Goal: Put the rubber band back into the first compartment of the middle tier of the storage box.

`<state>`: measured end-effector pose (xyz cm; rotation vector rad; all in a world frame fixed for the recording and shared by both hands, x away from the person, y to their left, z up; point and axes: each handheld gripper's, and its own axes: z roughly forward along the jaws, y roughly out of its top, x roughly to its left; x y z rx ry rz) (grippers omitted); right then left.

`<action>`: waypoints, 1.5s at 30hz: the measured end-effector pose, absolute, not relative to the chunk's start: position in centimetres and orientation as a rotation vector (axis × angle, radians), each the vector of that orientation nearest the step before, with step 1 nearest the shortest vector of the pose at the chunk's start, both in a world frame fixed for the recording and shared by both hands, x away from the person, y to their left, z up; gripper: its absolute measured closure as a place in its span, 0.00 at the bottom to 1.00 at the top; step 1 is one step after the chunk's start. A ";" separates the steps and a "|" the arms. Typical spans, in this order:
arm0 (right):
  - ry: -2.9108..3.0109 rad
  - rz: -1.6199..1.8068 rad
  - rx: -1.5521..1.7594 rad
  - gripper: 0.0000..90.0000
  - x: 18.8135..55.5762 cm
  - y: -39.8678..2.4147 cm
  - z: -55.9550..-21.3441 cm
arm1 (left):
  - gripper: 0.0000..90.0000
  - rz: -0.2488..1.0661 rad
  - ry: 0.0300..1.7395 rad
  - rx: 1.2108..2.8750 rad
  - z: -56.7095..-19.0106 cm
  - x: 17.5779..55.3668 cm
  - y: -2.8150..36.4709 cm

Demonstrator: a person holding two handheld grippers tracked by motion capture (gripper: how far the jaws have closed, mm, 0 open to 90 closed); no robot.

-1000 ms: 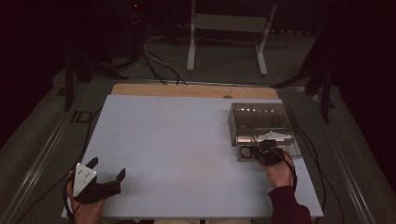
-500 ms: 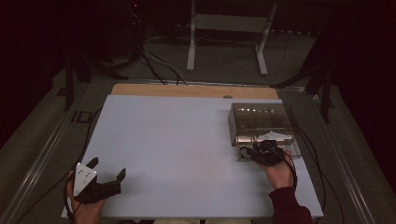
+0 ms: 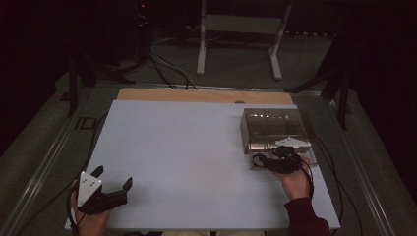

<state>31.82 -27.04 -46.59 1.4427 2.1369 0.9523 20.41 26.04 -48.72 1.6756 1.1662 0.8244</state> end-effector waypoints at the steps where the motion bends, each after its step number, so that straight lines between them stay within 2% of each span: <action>1: 2.141 0.947 1.444 0.35 31.8 -27.0 -46.5 | 0.01 0.825 1.166 1.675 -48.7 20.4 26.0; 7: 2.122 0.936 1.440 0.22 31.6 -27.1 -46.2 | 0.01 0.823 1.167 1.676 -48.7 20.4 26.0; 11: 2.105 0.934 1.443 0.18 31.5 -27.4 -46.0 | 0.01 0.823 1.167 1.676 -48.7 20.4 26.0; 19: 2.069 0.945 1.440 0.16 31.0 -28.2 -45.5 | 0.01 0.820 1.165 1.677 -48.7 20.4 26.0; 36: 1.997 0.966 1.433 0.03 29.4 -30.2 -45.2 | 0.01 0.819 1.163 1.671 -48.7 20.4 26.0; 45: 1.966 0.978 1.413 0.02 28.1 -31.2 -45.7 | 0.01 0.814 1.161 1.669 -48.7 20.4 26.1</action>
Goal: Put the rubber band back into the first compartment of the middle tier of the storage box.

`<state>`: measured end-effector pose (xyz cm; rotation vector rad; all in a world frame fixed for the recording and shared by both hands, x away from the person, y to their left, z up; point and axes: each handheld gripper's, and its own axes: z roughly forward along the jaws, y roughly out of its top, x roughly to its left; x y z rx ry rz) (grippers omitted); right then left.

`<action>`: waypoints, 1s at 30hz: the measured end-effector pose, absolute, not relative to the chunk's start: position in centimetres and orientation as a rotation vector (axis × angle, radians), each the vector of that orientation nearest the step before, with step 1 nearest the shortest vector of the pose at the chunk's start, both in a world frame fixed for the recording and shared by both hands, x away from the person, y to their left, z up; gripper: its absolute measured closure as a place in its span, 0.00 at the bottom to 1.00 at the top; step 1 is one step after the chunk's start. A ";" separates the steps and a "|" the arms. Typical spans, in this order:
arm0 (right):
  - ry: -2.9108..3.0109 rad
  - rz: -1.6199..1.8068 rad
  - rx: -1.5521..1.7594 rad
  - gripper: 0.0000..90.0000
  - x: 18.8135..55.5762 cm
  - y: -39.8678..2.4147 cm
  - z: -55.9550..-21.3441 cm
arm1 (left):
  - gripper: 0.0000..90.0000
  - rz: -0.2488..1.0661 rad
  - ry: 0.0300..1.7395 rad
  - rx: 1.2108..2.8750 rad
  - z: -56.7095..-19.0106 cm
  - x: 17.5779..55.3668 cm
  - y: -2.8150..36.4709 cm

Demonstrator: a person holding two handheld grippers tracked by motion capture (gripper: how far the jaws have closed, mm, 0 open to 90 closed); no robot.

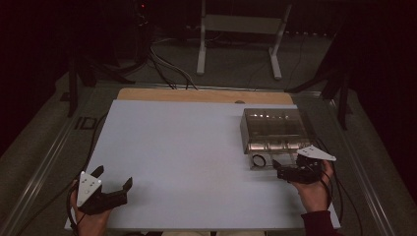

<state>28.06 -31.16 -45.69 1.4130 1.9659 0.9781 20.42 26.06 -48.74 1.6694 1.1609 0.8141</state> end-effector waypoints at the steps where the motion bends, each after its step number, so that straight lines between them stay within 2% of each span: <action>1: 1.962 0.985 1.407 0.02 27.9 -31.3 -45.7 | 0.01 0.814 1.160 1.670 -48.7 20.4 26.1; 30: 1.837 1.136 1.278 0.00 23.4 -31.7 -48.7 | 0.00 0.797 1.129 1.645 -48.9 20.9 26.3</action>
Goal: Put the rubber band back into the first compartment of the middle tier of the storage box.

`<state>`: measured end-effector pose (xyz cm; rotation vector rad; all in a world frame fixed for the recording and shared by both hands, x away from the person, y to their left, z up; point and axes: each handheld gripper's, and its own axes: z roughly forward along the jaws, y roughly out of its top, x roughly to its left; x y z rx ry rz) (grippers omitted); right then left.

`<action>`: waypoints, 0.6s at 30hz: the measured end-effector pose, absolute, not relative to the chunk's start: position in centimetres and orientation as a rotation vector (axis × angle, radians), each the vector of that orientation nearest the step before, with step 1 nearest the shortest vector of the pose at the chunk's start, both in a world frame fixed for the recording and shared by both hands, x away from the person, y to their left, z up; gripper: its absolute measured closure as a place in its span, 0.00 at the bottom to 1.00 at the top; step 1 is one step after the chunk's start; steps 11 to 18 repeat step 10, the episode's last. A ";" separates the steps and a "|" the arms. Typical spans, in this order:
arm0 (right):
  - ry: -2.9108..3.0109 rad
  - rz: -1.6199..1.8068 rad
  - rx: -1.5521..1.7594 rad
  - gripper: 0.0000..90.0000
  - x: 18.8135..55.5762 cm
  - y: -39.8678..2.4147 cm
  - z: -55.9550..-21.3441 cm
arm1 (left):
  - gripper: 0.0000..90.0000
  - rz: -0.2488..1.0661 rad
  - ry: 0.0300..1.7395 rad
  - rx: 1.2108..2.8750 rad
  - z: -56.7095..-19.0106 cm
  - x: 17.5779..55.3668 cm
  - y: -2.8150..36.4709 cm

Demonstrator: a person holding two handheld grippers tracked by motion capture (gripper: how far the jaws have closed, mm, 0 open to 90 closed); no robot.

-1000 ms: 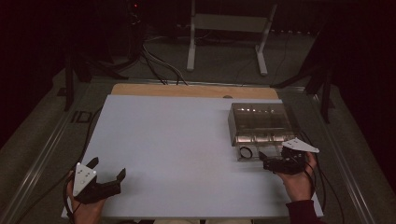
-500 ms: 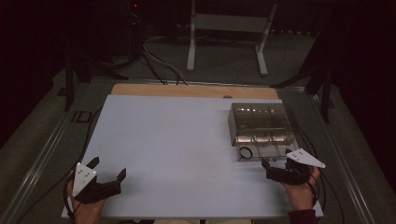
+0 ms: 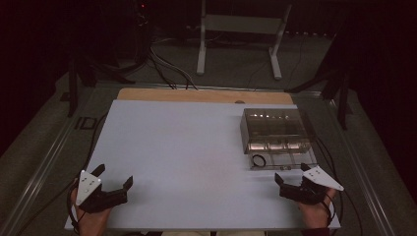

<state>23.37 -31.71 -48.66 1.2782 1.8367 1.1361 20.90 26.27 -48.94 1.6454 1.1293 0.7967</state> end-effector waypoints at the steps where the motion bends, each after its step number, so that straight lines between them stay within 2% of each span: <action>1: 1.831 1.141 1.273 0.00 23.3 -31.7 -48.7 | 0.00 0.796 1.128 1.645 -48.9 20.9 26.3; 18: 1.827 1.134 1.264 0.00 22.5 -31.7 -49.3 | 0.00 0.795 1.139 1.651 -49.0 21.1 26.3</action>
